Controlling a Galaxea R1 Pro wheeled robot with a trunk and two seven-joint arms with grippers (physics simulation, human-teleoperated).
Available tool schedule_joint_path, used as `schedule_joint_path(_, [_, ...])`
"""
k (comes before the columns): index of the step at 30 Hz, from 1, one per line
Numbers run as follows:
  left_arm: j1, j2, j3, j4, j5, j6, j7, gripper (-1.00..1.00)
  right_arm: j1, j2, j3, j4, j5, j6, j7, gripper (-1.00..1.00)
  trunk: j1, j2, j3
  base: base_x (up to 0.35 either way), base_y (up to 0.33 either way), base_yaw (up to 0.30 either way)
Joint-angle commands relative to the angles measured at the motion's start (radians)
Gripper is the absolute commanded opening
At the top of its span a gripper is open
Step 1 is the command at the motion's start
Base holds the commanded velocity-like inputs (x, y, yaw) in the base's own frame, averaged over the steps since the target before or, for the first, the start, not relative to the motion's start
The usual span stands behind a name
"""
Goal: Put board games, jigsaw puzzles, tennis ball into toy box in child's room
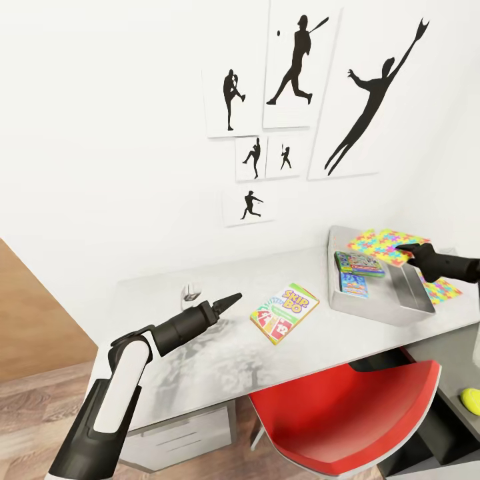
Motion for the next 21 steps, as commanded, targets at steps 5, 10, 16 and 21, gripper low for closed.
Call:
schedule_joint_path(5, [-0.001, -0.001, 0.001, 0.000, -0.001, 0.007, -0.002, 1.00, -0.015, 0.003, -0.050, 0.030, 0.000, -0.004, -0.037, -1.00, 0.000, -0.001, -0.002, 0.000, 0.000, 0.000])
schedule_joint_path(10, [-0.001, -0.001, 0.001, 0.000, -0.001, 0.007, -0.001, 1.00, -0.019, 0.012, -0.070, 0.046, -0.002, -0.043, -0.061, -1.00, 0.000, -0.001, -0.002, 0.000, 0.000, 0.000])
schedule_joint_path(16, [-0.002, -0.001, 0.001, -0.001, -0.001, 0.007, -0.001, 1.00, -0.020, 0.015, -0.075, 0.048, -0.003, -0.057, -0.080, -1.00, 0.000, -0.001, -0.002, 0.000, 0.000, 0.000])
schedule_joint_path(21, [-0.003, -0.002, 0.002, -0.001, 0.007, 0.008, -0.007, 1.00, -0.023, 0.016, -0.076, 0.048, -0.004, -0.059, -0.103, -1.00, 0.000, -0.001, -0.003, 0.000, 0.000, 0.000])
